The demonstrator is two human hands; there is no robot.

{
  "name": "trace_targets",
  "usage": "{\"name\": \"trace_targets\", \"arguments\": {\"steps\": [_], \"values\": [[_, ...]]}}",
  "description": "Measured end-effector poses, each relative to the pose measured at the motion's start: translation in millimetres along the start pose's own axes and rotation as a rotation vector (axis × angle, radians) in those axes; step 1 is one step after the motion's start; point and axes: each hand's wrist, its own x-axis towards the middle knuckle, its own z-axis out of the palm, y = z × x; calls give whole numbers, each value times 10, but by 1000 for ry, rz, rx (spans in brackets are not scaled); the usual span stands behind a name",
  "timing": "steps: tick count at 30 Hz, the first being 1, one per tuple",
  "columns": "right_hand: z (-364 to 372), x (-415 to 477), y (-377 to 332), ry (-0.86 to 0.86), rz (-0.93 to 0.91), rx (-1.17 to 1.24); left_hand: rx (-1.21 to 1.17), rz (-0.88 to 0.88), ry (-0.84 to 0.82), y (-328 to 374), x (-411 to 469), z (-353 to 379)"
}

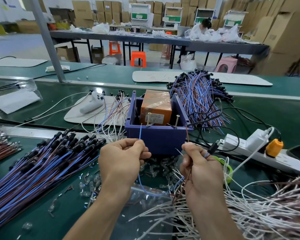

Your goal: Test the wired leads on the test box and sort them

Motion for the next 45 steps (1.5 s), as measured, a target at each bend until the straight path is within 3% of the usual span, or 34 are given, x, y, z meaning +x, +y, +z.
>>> {"name": "trace_targets", "arguments": {"steps": [32, 40, 45], "values": [[65, 122, 18, -2, -87, -107, 40, 40, -128, 77, 11, 10], [60, 113, 13, -21, -73, -104, 48, 31, -119, 33, 34, 10], [7, 63, -19, 0, -118, -79, -74, 16, -13, 18, -29, -20]]}}
